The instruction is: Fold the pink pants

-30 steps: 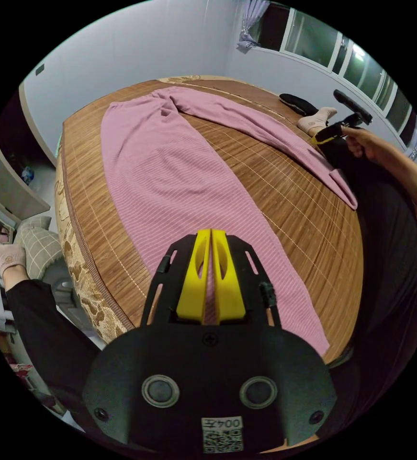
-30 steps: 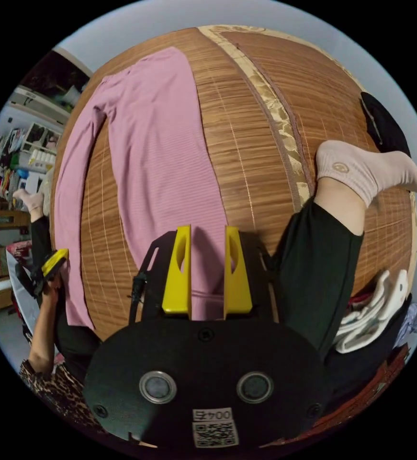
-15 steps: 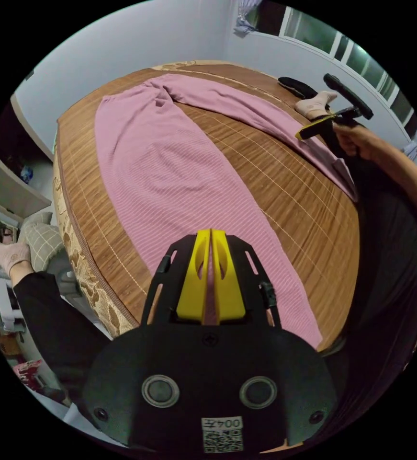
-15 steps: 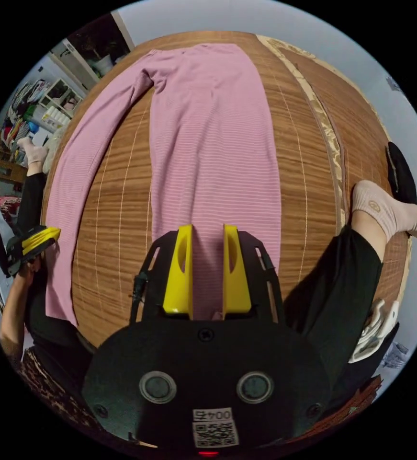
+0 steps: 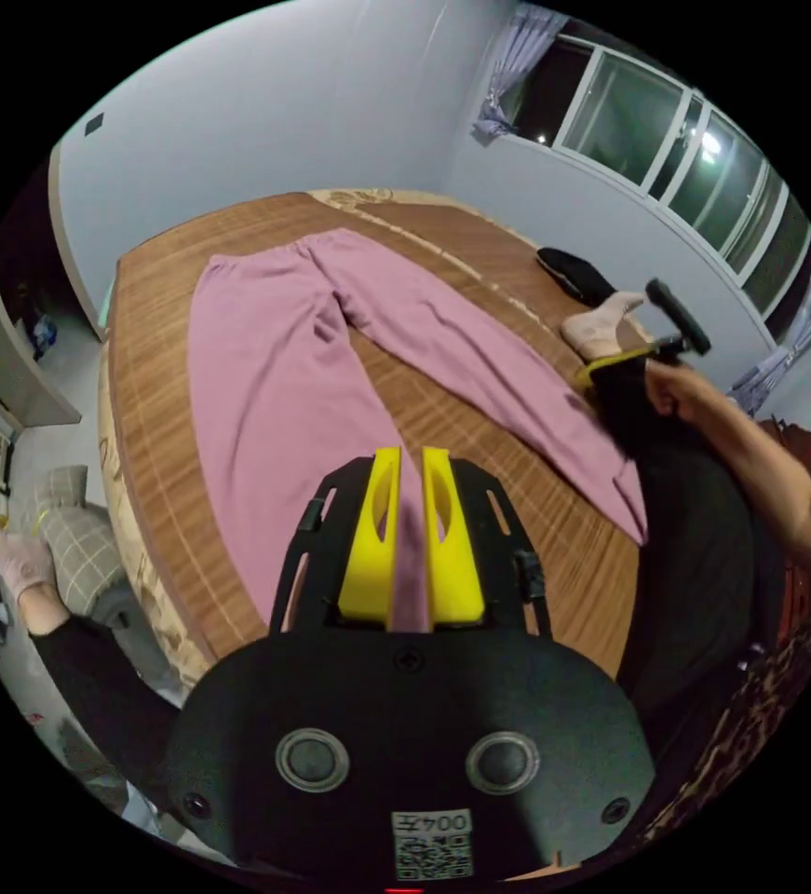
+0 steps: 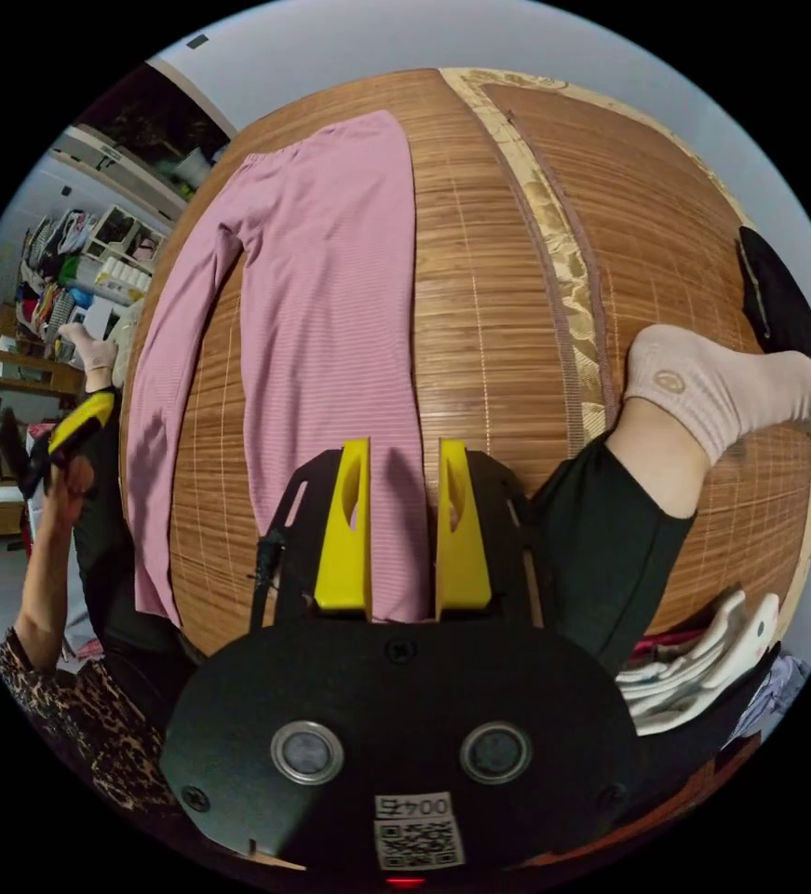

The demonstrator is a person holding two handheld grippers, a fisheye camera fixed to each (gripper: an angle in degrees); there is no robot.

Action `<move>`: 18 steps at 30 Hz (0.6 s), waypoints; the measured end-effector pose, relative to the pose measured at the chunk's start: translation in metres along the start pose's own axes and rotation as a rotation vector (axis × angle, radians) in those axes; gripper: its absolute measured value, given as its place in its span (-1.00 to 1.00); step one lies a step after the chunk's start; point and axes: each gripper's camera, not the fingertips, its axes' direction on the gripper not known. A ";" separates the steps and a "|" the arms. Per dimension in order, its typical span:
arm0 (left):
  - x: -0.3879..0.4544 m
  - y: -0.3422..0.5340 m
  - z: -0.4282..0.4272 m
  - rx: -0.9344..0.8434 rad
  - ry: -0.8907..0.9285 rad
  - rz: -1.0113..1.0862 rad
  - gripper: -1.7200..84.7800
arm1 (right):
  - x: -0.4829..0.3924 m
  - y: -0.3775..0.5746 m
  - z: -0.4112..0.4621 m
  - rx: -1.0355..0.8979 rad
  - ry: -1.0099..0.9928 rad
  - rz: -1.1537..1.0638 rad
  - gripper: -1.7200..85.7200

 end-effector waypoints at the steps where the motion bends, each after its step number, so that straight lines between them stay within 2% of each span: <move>1: -0.002 -0.031 0.008 0.005 0.016 -0.005 -0.86 | 0.003 -0.002 0.008 -0.026 -0.015 -0.007 -0.69; 10: 0.023 -0.249 0.117 -0.071 -0.037 0.076 -0.74 | 0.024 -0.018 0.027 -0.122 -0.042 -0.048 -0.69; 18: 0.059 -0.353 0.235 -0.148 -0.063 0.062 -0.66 | 0.055 -0.017 0.032 -0.184 -0.175 -0.083 -0.74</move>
